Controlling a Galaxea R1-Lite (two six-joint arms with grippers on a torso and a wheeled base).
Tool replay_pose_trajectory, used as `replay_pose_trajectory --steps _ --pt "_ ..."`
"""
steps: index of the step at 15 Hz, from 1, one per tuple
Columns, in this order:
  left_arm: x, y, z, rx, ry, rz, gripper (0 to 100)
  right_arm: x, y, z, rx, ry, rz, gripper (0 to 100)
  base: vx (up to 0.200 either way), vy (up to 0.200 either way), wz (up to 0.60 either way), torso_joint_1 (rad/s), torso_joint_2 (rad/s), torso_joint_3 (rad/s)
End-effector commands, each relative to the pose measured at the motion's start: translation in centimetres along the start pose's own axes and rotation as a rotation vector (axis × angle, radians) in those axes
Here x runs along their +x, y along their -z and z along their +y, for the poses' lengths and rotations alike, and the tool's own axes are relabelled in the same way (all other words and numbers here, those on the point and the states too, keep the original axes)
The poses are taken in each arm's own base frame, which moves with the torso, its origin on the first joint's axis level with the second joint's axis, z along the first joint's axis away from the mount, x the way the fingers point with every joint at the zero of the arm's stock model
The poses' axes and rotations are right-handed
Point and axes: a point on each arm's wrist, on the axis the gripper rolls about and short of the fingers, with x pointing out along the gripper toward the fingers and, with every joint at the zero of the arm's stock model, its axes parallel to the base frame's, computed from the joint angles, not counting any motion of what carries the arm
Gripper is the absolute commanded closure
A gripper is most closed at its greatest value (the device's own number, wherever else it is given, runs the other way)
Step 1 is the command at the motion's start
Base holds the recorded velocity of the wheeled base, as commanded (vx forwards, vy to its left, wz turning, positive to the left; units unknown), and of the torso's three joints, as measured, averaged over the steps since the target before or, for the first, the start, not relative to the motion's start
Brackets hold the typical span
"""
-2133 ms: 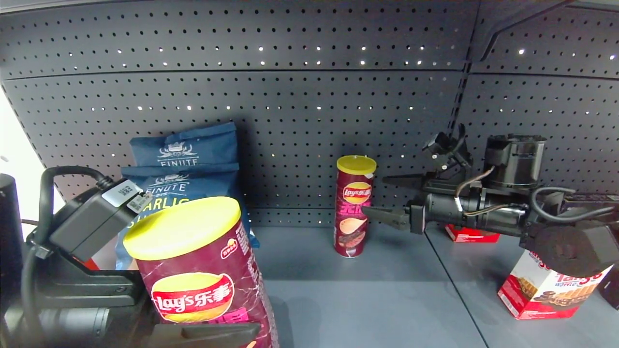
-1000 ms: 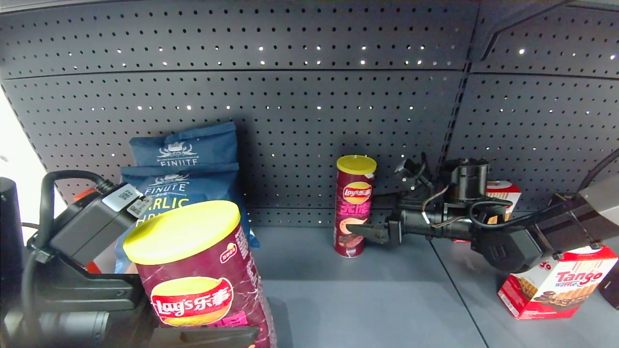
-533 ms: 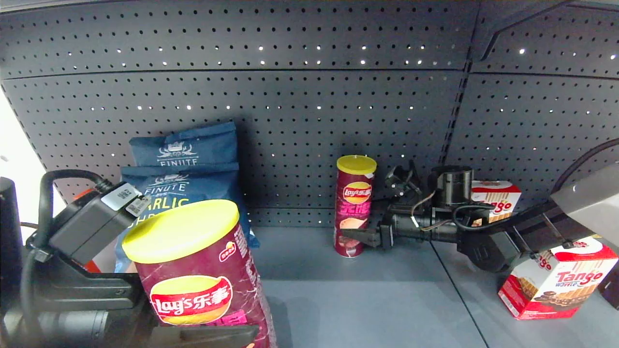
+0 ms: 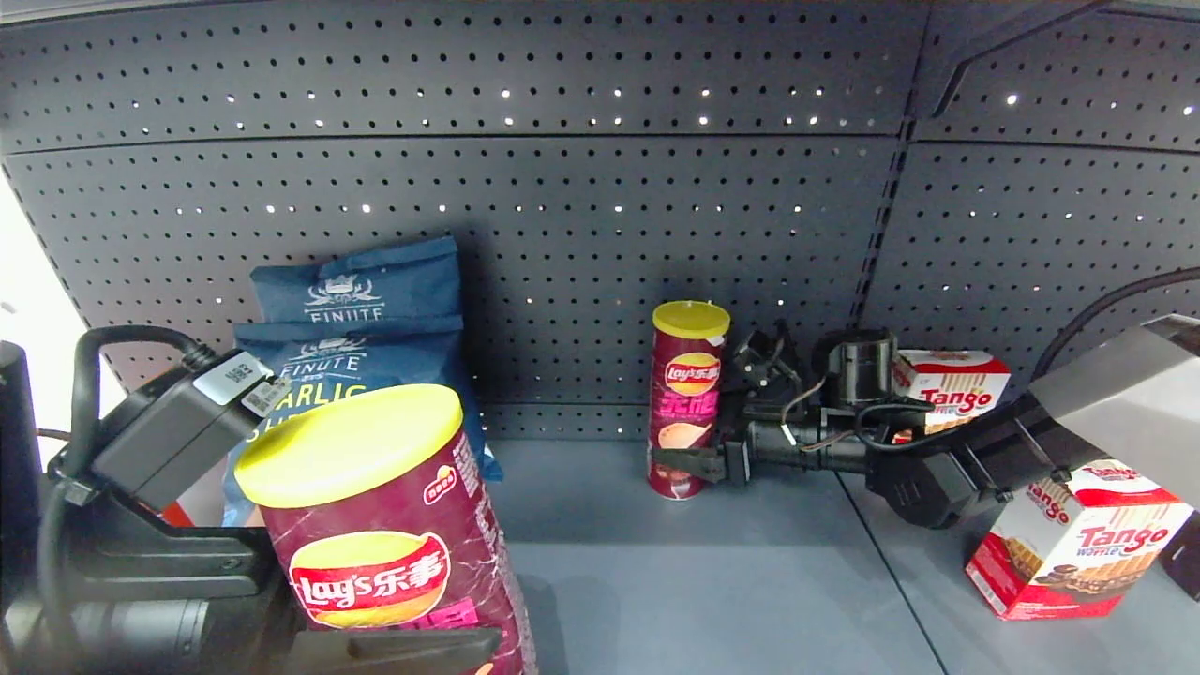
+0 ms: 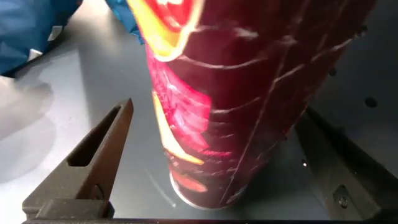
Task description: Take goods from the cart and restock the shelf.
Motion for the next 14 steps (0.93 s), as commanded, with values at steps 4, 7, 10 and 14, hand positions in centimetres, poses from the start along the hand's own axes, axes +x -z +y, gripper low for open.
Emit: replay_pose_trajectory --steps 4,7,10,14 --pt "-0.03 0.03 0.02 -0.001 -0.003 0.0 100 0.23 -0.12 0.44 -0.004 -0.008 -0.002 0 0.0 0.0 0.0 0.0 0.0 0.0" --pt "0.03 0.13 0.03 -0.004 0.0 0.004 100 -0.32 -0.54 0.73 -0.004 -0.008 -0.003 0 0.0 0.0 0.0 0.0 0.0 0.0" --pt "0.0 0.12 0.0 -0.003 0.0 0.003 100 0.09 -0.43 0.82 -0.006 -0.014 -0.005 100 0.0 0.0 0.0 0.0 0.0 0.0" --pt "0.03 0.08 -0.04 -0.001 0.003 0.002 100 0.16 -0.41 0.93 -0.003 -0.017 -0.004 100 0.0 0.0 0.0 0.0 0.0 0.0"
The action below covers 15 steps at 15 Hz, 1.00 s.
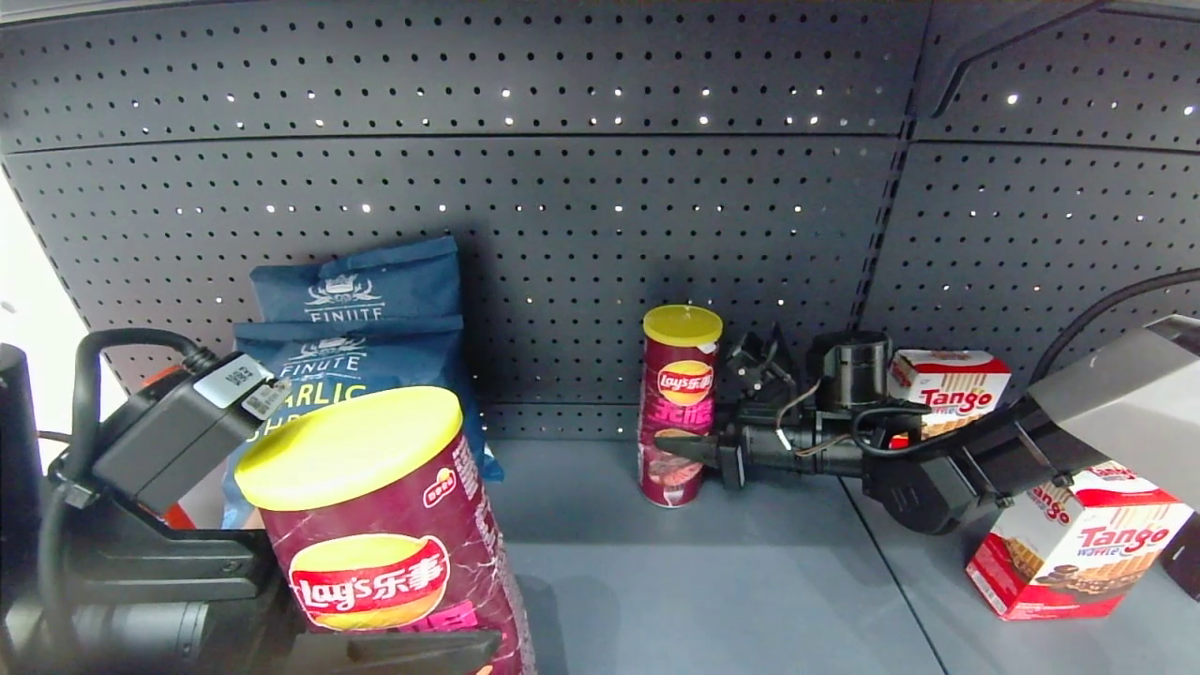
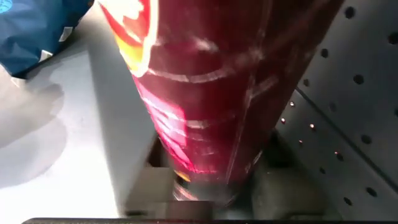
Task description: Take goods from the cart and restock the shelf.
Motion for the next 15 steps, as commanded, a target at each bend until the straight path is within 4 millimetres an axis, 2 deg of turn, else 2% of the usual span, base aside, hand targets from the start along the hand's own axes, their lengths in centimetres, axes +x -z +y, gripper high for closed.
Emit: replay_pose_trajectory --steps 1,4,8,15 --pt "0.0 0.0 0.0 0.001 0.001 -0.001 100 -0.1 -0.1 0.0 -0.003 0.0 -0.003 100 0.0 0.0 0.0 0.0 0.0 0.0" --pt "0.0 0.0 0.0 0.0 0.001 0.001 100 -0.8 -0.6 0.4 -0.004 0.005 -0.005 100 0.0 0.0 0.0 0.0 0.0 0.0" --pt "0.0 0.0 0.0 0.0 0.0 -0.001 100 -2.3 -1.0 1.9 -0.004 0.004 0.004 100 0.0 0.0 0.0 0.0 0.0 0.0" --pt "0.0 0.1 0.0 -0.002 0.0 0.001 100 -6.3 -2.1 7.4 -0.013 -0.003 0.012 100 0.0 0.0 0.0 0.0 0.0 0.0"
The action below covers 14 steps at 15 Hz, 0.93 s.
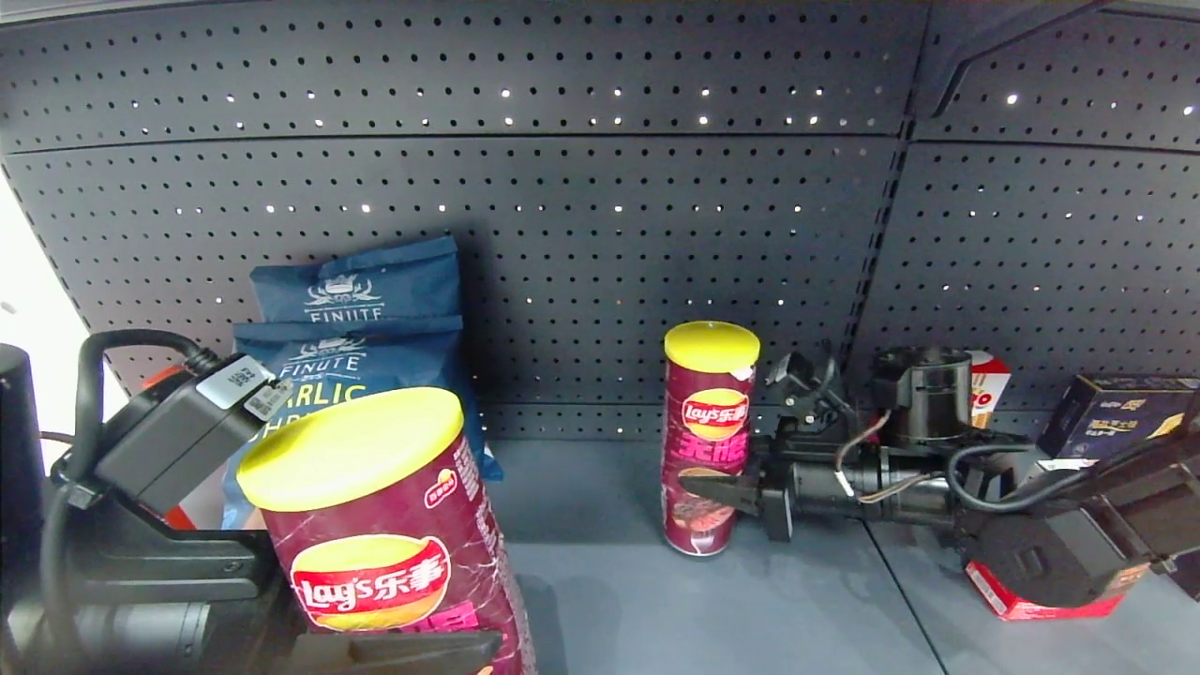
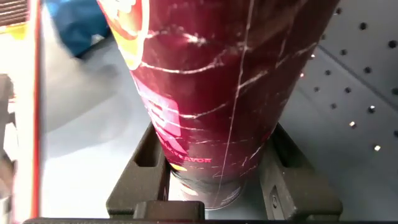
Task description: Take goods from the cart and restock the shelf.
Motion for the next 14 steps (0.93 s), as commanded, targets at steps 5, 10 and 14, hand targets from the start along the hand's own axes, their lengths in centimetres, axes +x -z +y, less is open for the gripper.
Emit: replay_pose_trajectory --steps 5,10,14 --pt "0.0 0.1 0.0 -0.002 0.002 0.003 100 -2.2 -0.9 4.6 -0.046 -0.023 -0.029 100 0.0 0.0 0.0 0.0 0.0 0.0" --pt "-0.1 0.1 0.0 -0.001 -0.003 0.0 100 -3.3 0.4 6.4 -0.045 -0.052 -0.041 100 0.0 0.0 0.0 0.0 0.0 0.0" --pt "0.0 0.1 0.0 -0.002 -0.003 0.001 100 -3.6 0.7 7.1 -0.043 -0.053 -0.033 100 0.0 0.0 0.0 0.0 0.0 0.0"
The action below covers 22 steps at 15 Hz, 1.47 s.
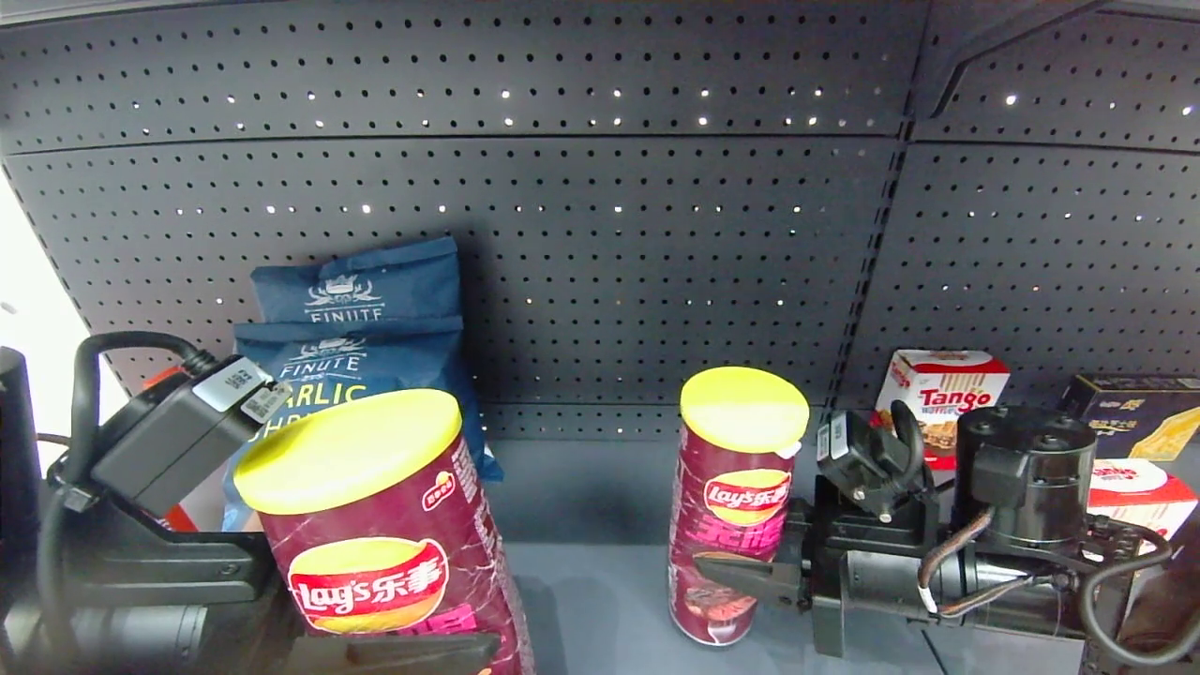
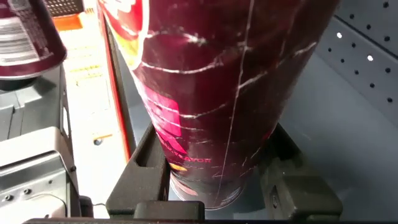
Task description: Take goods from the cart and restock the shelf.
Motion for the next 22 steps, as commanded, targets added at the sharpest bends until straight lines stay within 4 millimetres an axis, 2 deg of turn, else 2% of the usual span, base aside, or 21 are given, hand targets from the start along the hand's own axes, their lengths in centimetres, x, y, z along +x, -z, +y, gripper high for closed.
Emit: replay_pose_trajectory --steps 1,14,20,21,22 --pt "0.1 0.0 0.0 -0.002 -0.001 0.003 100 0.0 0.0 0.6 -0.001 -0.006 -0.001 100 0.0 0.0 0.0 0.0 0.0 0.0" --pt "0.0 0.1 0.1 -0.005 -0.004 0.004 100 0.8 1.6 0.8 0.039 -0.018 0.038 100 0.0 0.0 0.0 0.0 0.0 0.0" --pt "0.0 0.1 0.1 -0.004 -0.004 0.003 100 0.8 1.7 0.8 0.04 -0.019 0.039 100 0.0 0.0 0.0 0.0 0.0 0.0" --pt "0.0 0.1 0.1 -0.004 -0.004 0.003 100 0.9 1.6 0.8 0.039 -0.02 0.038 0 0.0 0.0 0.0 0.0 0.0 0.0" --pt "0.0 0.1 0.1 -0.004 -0.004 0.003 100 0.8 1.7 0.8 0.04 -0.019 0.039 0 0.0 0.0 0.0 0.0 0.0 0.0"
